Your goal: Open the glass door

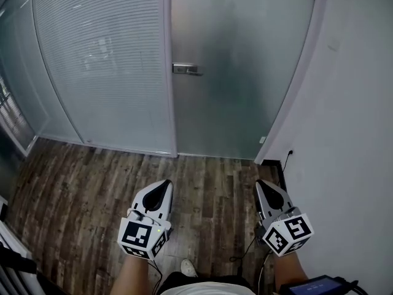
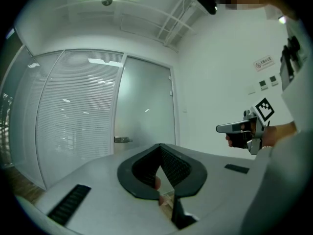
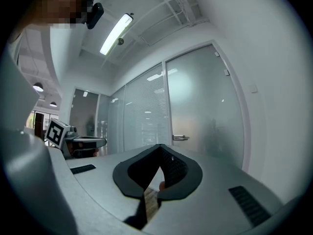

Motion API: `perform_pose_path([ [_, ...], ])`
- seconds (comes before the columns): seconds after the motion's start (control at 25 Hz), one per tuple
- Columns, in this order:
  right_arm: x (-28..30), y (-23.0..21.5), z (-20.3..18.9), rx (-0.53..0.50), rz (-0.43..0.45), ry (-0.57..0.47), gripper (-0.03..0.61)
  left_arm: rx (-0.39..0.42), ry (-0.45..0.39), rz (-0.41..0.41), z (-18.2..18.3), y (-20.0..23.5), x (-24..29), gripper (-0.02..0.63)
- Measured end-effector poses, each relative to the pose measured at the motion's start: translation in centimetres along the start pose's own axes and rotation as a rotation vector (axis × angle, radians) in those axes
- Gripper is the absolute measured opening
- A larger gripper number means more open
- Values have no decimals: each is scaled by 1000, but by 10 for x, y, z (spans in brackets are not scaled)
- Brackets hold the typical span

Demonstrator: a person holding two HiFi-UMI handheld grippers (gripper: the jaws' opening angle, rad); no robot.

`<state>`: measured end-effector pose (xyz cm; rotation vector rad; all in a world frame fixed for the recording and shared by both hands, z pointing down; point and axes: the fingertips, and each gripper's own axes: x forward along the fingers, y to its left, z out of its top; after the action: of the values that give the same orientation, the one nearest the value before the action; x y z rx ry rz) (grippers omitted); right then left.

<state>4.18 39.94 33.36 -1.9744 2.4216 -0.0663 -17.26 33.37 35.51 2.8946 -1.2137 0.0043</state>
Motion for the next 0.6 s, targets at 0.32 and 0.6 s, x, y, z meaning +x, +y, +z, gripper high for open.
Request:
perform_pose_path([
  [0.32,61,8,0,-13,-5,8,-2,2,7,5,-2,58,23,-2],
  [0.6,99,-12,0,-13,-15,9,-2,1,15,8,-6,83,56,-2],
])
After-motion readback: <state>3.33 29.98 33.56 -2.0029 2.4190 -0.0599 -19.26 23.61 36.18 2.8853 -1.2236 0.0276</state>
